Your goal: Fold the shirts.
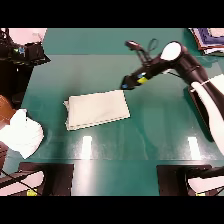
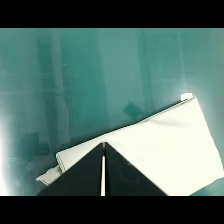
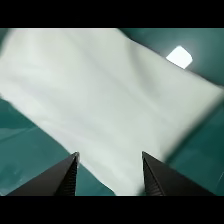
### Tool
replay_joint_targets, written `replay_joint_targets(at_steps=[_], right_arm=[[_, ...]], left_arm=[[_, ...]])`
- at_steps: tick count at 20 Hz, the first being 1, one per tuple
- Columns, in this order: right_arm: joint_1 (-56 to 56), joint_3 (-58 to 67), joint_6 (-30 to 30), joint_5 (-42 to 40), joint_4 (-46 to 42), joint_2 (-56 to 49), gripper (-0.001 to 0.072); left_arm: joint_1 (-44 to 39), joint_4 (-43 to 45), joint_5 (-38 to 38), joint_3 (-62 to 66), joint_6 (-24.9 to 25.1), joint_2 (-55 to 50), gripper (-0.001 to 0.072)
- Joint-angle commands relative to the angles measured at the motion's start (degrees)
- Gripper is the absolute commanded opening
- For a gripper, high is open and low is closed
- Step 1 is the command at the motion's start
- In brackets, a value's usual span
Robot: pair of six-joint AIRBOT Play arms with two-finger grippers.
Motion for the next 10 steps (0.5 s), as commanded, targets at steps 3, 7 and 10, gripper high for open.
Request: replay_joint_targets(at_steps=[3, 7, 10], right_arm=[[-13.3, -14.9, 2.6, -1.5, 6.9, -1.0, 0.0711], [-13.2, -20.2, 0.8, -1.6, 19.3, -7.9, 0.0692], [-8.4, -17.7, -0.7, -1.8, 24.8, -13.0, 0.0691]], left_arm=[[0.1, -0.2, -1.4, -0.2, 0.0, -0.2, 0.0033], [0.1, -0.2, -0.9, -0.2, 0.0, -0.3, 0.0033], [0.1, -0.2, -1.0, -0.2, 0.0, -0.3, 0.0033]])
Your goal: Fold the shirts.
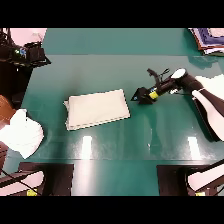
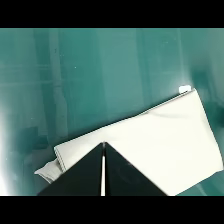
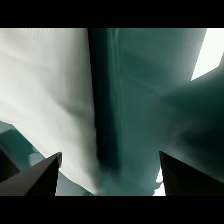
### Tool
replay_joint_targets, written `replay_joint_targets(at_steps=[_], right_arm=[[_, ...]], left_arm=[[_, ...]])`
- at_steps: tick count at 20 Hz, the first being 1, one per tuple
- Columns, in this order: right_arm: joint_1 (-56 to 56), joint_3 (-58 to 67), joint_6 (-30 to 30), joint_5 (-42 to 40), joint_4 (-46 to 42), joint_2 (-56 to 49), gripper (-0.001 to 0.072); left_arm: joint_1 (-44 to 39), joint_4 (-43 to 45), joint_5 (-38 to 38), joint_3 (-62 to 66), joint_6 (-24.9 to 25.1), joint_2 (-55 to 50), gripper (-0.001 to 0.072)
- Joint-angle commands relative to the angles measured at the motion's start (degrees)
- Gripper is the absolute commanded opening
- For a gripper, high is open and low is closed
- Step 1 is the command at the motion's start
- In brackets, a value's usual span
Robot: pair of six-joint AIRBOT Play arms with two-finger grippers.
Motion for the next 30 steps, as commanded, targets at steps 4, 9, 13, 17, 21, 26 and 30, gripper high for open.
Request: replay_joint_targets(at_steps=[4, 9, 13, 17, 21, 26, 30], right_arm=[[9.6, 8.9, -1.4, -0.6, 7.5, -9.6, 0.0629], [13.3, 15.8, -3.7, 0.5, 7.5, -12.5, 0.0065], [9.6, 19.8, -6.1, 4.2, 7.3, -11.3, 0.0015], [-2.3, 20.0, -4.0, 3.8, 3.6, -3.3, 0.0016], [-19.8, 20.0, -0.9, 3.6, -4.7, 6.2, 0.0016], [-40.8, 20.0, -0.8, 0.5, -4.9, 11.7, 0.0015], [-51.1, 20.1, -0.9, -4.2, -4.0, 11.4, 0.0015]], left_arm=[[0.0, 0.0, -0.2, 0.0, 0.0, 0.0, 0.0033], [0.0, 0.0, -2.4, 0.0, 0.0, 0.0, 0.0032], [-3.1, -0.1, -3.2, 0.0, 0.0, 0.0, 0.0032], [-12.8, 0.0, -1.8, 0.0, 1.4, 0.0, 0.0032], [-20.8, 0.0, 3.1, 0.0, 1.4, 0.0, 0.0032], [-27.6, 0.0, 9.5, 0.0, 1.4, 0.0, 0.0032], [-30.4, 0.0, 11.4, 0.0, 1.4, -0.1, 0.0033]])
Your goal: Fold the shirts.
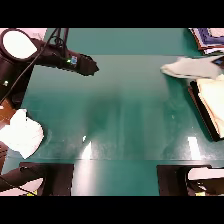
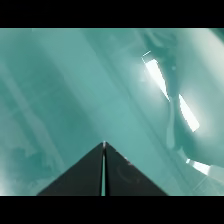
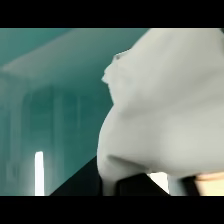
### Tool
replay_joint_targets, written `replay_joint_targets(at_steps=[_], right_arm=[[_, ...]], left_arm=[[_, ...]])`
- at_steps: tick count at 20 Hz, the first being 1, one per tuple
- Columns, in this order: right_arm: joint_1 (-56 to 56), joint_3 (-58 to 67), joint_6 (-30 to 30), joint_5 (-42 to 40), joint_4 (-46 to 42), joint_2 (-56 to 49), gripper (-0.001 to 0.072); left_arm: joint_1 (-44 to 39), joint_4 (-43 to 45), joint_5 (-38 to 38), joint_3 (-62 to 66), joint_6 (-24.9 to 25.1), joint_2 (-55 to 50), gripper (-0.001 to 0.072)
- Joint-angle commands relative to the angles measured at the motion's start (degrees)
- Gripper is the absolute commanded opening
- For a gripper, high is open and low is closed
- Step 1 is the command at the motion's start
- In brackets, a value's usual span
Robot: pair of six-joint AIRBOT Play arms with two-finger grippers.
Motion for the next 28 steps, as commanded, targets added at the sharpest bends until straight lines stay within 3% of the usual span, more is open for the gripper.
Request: replay_joint_targets(at_steps=[1, 5, 8, 11, 15, 22, 23, 25, 26, 28], right_arm=[[-8.8, 0.1, 0.1, -4.6, 0.1, 0.7, 0.0015], [-9.7, 7.0, -0.5, -4.6, 0.3, 0.7, 0.0015], [-9.3, 15.8, -0.5, -1.6, 4.7, 0.8, 0.0015], [-10.0, 22.3, -0.5, 2.9, 3.6, 1.2, 0.0015], [-13.6, 13.9, -0.5, 6.0, 1.8, 7.5, 0.0015], [-23.3, -7.3, -0.5, 13.5, -15.4, 19.9, 0.0019], [-25.0, -10.7, -0.5, 13.7, -17.2, 21.8, 0.0056], [-28.6, -16.9, -0.4, 13.5, -21.6, 25.2, 0.0431], [-30.6, -19.5, -0.5, 13.4, -23.5, 26.7, 0.0491], [-34.3, -22.8, -0.5, 13.5, -24.3, 28.4, 0.0493]], left_arm=[[-2.3, 0.0, 2.4, 0.0, 0.0, -0.1, 0.0032], [-2.3, 0.1, 3.2, 0.0, -0.4, -0.1, 0.0032], [-2.3, 0.1, 3.6, 0.0, -0.4, -0.1, 0.0032], [-2.3, 0.1, 3.5, 0.0, -0.4, -0.1, 0.0033], [-2.3, 0.1, 3.4, 0.0, -0.3, -0.1, 0.0033], [-2.3, 0.1, 3.0, 0.0, 0.2, -0.1, 0.0033], [-2.3, 0.1, 2.6, 0.0, 0.2, -0.1, 0.0032], [-2.3, 0.1, 1.8, 0.0, 0.2, -0.1, 0.0033], [-2.3, 0.1, 1.7, 0.0, 0.2, -0.1, 0.0033], [-2.3, 0.1, 1.2, 0.0, 0.2, -0.1, 0.0033]])
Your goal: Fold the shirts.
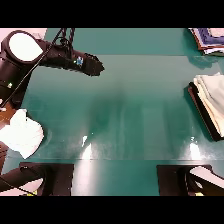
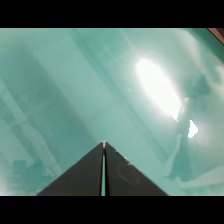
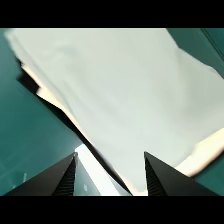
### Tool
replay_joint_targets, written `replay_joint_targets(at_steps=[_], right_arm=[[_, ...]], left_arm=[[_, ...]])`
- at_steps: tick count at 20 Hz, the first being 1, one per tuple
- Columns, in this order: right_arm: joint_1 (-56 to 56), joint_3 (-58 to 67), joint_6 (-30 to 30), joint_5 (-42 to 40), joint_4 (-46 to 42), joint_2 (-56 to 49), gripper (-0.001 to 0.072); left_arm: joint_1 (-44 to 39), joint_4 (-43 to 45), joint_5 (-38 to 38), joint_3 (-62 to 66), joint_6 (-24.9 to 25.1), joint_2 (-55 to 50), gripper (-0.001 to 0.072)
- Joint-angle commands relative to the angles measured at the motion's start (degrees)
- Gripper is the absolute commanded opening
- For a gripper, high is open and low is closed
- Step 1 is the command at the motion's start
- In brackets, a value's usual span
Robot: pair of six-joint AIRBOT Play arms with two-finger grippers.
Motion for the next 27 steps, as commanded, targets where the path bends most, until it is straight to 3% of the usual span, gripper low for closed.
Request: replay_joint_targets(at_steps=[1, 6, 8, 13, 14, 15, 17, 18, 27], right_arm=[[-6.3, -7.5, 0.1, 0.5, -4.2, 4.2, 0.0534], [-1.5, -8.5, 0.7, -0.9, 10.5, 5.0, 0.0533], [6.5, -8.5, 0.7, -1.2, 15.3, 5.0, 0.0531], [30.1, -8.5, 0.7, -3.5, 16.2, 5.0, 0.0527], [34.2, -8.5, 0.7, -4.8, 16.0, 5.0, 0.0497], [37.8, -8.5, 0.7, -6.3, 16.0, 5.0, 0.0417], [43.3, -8.5, 0.7, -8.7, 16.0, 5.0, 0.0186], [45.4, -8.5, 0.7, -9.7, 16.0, 5.0, 0.0022], [49.1, -8.5, 0.6, -11.6, 16.0, 5.0, 0.0016]], left_arm=[[0.0, 0.0, -1.2, 0.0, 0.2, 0.0, 0.0033], [0.0, 0.0, -1.2, 0.0, 0.1, 0.0, 0.0033], [0.0, 0.1, -1.2, 0.0, 0.1, 0.0, 0.0033], [0.0, 0.0, -2.5, 0.0, 0.1, 0.0, 0.0033], [0.0, 0.0, -2.1, 0.0, 0.1, 0.0, 0.0033], [0.0, 0.0, -1.6, 0.0, 0.1, 0.0, 0.0033], [0.0, 0.0, -0.2, 0.0, 0.1, 0.0, 0.0033], [0.0, 0.0, 0.5, 0.0, 0.1, 0.0, 0.0033], [0.0, 0.0, 4.6, 0.0, 0.1, 0.0, 0.0033]])
